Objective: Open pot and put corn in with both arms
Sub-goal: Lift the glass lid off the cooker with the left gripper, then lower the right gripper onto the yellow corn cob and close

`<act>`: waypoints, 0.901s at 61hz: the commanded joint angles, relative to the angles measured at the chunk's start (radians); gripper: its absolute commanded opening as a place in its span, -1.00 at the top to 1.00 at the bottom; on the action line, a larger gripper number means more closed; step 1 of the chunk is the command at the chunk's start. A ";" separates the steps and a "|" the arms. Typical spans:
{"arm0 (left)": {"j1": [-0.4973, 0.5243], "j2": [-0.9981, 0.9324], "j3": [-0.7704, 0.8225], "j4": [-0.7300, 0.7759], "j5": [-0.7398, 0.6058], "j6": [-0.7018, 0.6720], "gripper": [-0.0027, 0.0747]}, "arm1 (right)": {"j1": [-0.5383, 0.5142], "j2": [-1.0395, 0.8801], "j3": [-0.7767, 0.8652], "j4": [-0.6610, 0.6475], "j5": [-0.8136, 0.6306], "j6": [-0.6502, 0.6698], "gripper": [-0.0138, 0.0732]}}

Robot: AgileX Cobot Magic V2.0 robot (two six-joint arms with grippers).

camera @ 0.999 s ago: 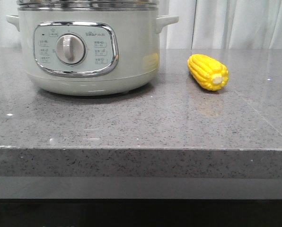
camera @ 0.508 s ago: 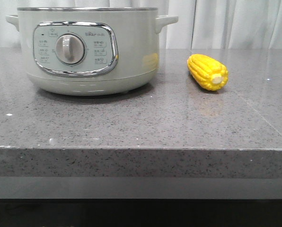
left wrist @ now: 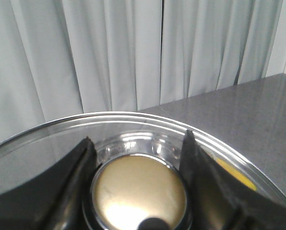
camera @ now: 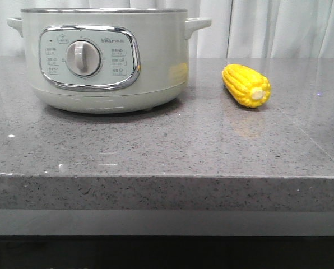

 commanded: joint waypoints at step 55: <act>-0.004 -0.293 0.142 0.335 0.172 -0.313 0.42 | 0.138 0.712 -0.574 -0.270 0.123 0.269 -0.63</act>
